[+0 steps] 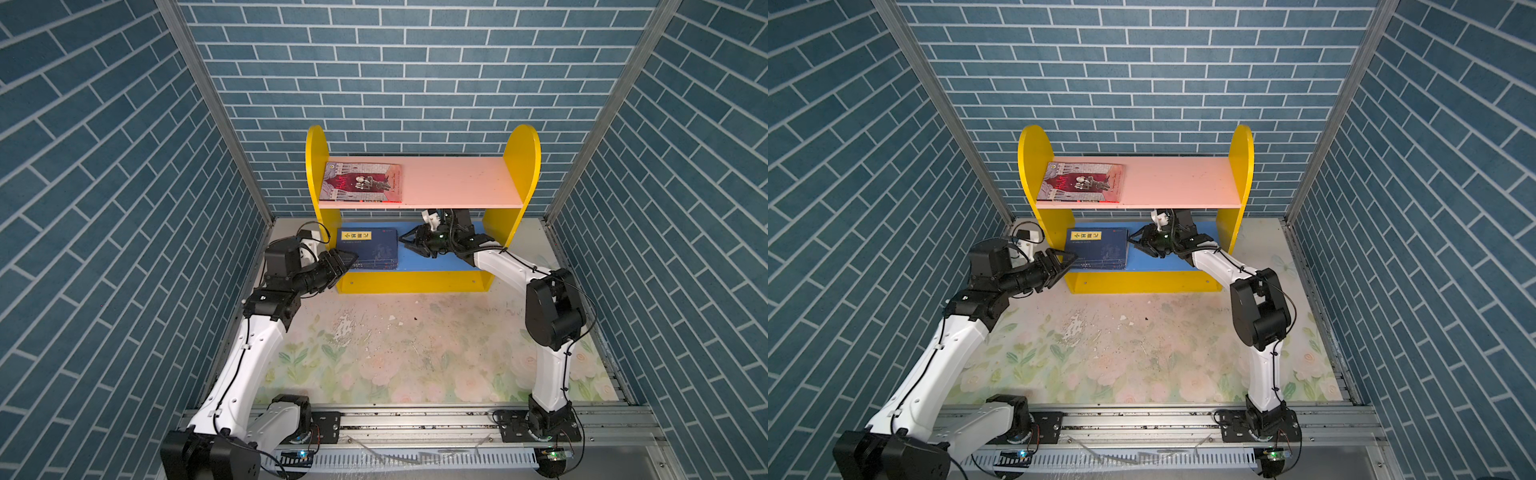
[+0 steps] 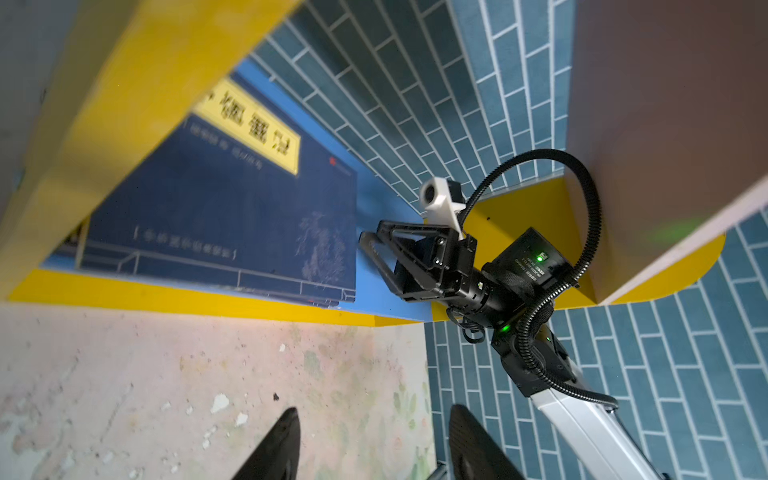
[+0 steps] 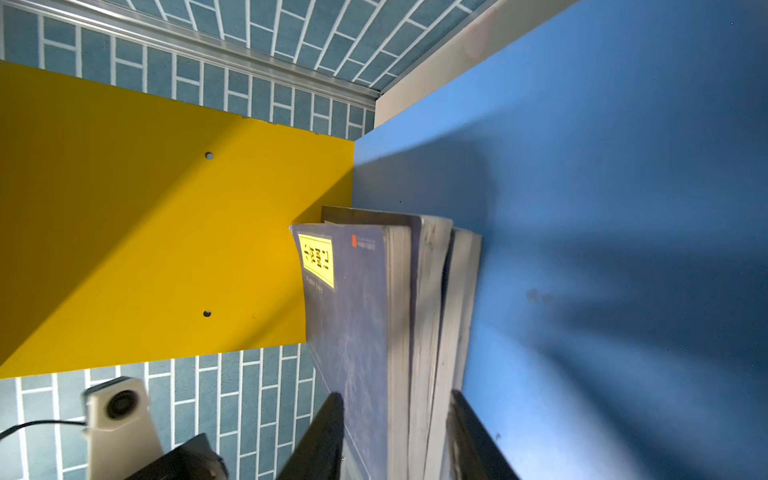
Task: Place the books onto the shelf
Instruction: 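Open both grippers and withdraw them from the shelf toward the robot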
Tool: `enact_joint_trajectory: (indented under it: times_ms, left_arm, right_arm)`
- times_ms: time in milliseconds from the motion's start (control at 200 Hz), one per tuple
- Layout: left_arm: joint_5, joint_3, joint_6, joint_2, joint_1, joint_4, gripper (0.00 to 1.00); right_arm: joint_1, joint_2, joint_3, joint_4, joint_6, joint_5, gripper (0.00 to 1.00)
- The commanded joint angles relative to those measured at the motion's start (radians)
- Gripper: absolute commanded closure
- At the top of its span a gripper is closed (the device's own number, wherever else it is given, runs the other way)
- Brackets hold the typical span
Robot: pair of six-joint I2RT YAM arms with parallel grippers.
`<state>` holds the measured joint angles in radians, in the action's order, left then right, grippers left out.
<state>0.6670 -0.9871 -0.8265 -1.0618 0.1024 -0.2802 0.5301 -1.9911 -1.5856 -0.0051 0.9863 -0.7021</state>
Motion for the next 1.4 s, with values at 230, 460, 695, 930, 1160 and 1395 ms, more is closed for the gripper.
enact_joint_trajectory:
  times_ms: [230,460,695,930,1160,1395]
  left_arm:
    - [-0.044,-0.016,0.368,-0.007,-0.002,-0.141,0.41]
    - [-0.061,-0.024,0.366,0.009,-0.014,-0.157,0.41]
    - [-0.037,-0.045,0.328,0.055,-0.099,-0.183,0.41]
    - [0.009,0.019,0.223,0.054,-0.112,-0.121,0.41]
    - [0.039,0.161,0.139,-0.041,-0.088,0.093,0.47]
    - [0.008,0.196,0.100,-0.109,-0.055,0.261,0.47]
  right_arm:
    - [0.038,0.264,0.185,-0.124,-0.185,0.065,0.67]
    - [0.226,0.319,0.148,-0.382,-0.423,0.234,0.72]
    - [0.386,0.274,0.067,-0.411,-0.545,0.421,0.74]
    - [0.406,0.275,0.157,-0.222,-0.461,0.412,0.75]
    - [0.417,0.451,0.338,-0.075,-0.394,0.608,0.76]
    - [0.419,0.649,0.448,-0.139,-0.366,0.706,0.76]
